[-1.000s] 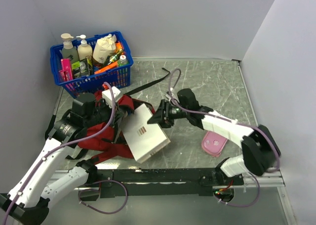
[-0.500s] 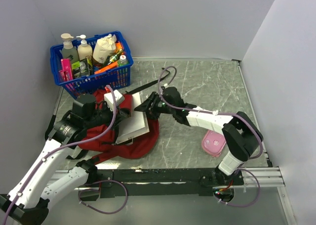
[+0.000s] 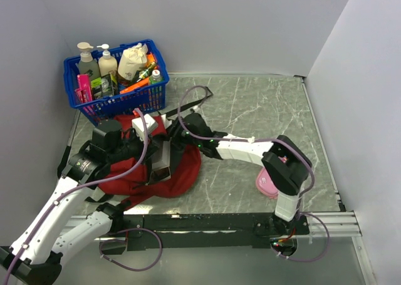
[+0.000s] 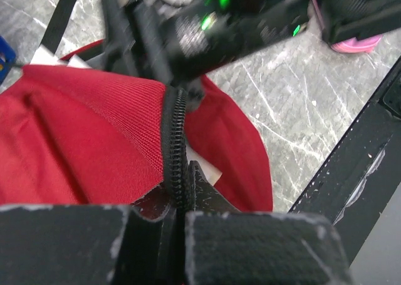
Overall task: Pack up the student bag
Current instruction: Place the book in the student bag.
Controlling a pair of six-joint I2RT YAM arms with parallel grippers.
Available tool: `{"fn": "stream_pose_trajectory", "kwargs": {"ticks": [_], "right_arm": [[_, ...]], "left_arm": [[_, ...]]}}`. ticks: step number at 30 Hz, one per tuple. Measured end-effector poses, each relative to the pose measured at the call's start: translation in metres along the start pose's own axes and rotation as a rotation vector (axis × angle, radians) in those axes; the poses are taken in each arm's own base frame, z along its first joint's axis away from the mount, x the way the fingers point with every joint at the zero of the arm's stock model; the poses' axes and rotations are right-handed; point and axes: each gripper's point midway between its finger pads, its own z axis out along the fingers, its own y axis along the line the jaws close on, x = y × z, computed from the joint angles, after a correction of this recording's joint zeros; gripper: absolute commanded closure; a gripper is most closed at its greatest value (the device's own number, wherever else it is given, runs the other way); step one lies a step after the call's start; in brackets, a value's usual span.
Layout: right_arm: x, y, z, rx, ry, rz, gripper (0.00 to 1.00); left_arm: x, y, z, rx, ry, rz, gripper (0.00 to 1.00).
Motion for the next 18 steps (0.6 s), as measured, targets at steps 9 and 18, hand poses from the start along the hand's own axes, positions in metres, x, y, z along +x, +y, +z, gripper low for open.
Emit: {"fn": "stream_pose_trajectory", "kwargs": {"ticks": [9, 18], "right_arm": [[0.038, -0.013, 0.014, 0.026, 0.111, -0.204, 0.06], [0.017, -0.086, -0.014, 0.127, 0.134, -0.217, 0.0]], "left_arm": [[-0.003, -0.002, 0.001, 0.012, -0.01, 0.004, 0.99], [-0.004, -0.004, 0.001, 0.02, -0.016, 0.006, 0.99]]}}
